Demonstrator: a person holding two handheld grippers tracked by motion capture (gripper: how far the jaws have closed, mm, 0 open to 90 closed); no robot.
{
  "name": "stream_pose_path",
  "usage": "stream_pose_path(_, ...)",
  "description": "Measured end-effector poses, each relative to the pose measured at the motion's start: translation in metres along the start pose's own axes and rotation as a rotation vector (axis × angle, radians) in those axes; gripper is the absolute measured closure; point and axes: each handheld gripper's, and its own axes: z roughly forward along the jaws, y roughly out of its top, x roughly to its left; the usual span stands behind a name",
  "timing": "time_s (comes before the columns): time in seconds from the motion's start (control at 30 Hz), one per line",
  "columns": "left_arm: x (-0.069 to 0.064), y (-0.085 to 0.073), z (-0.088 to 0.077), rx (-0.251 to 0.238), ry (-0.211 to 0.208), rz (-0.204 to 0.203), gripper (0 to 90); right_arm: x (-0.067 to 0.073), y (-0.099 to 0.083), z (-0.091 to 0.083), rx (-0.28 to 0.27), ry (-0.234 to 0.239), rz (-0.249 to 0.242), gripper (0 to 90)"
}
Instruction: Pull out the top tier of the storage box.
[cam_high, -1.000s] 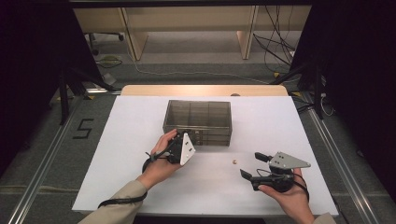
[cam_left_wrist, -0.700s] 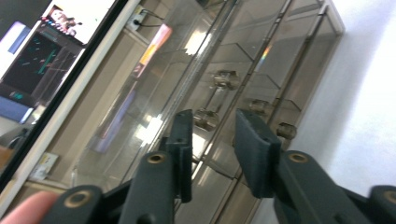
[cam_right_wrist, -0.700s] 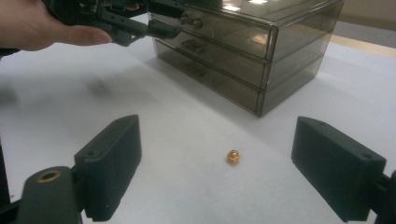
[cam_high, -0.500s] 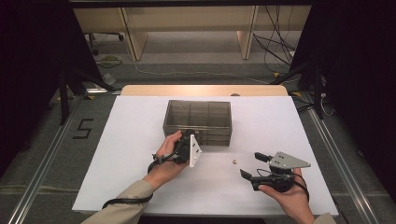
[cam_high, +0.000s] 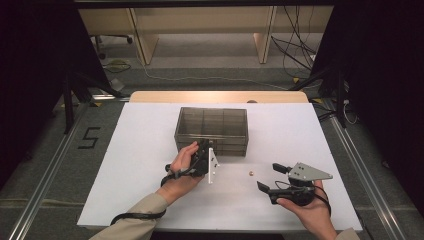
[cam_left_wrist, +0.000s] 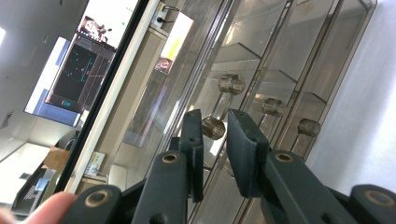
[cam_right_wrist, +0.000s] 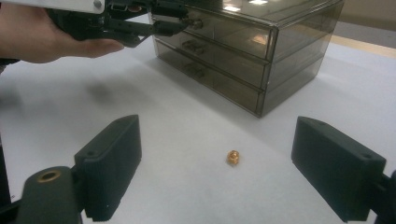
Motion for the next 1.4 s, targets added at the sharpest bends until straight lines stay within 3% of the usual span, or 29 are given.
stream_pose_path(0.13,-0.002,0.0007,-0.0001,0.008,0.018,0.031,77.6,0.0,0.0001,0.0,0.0,-0.001,0.001,16.9)
stream_pose_path(0.4,-0.0035,0.0014,0.0,0.018,0.032,0.055,78.6,0.0001,0.0001,0.0,0.0,-0.001,0.001,16.9)
stream_pose_path(1.4,-0.0074,0.0003,-0.0014,0.015,0.056,0.086,79.4,0.0001,0.0002,-0.0001,0.0,0.001,0.001,17.0)
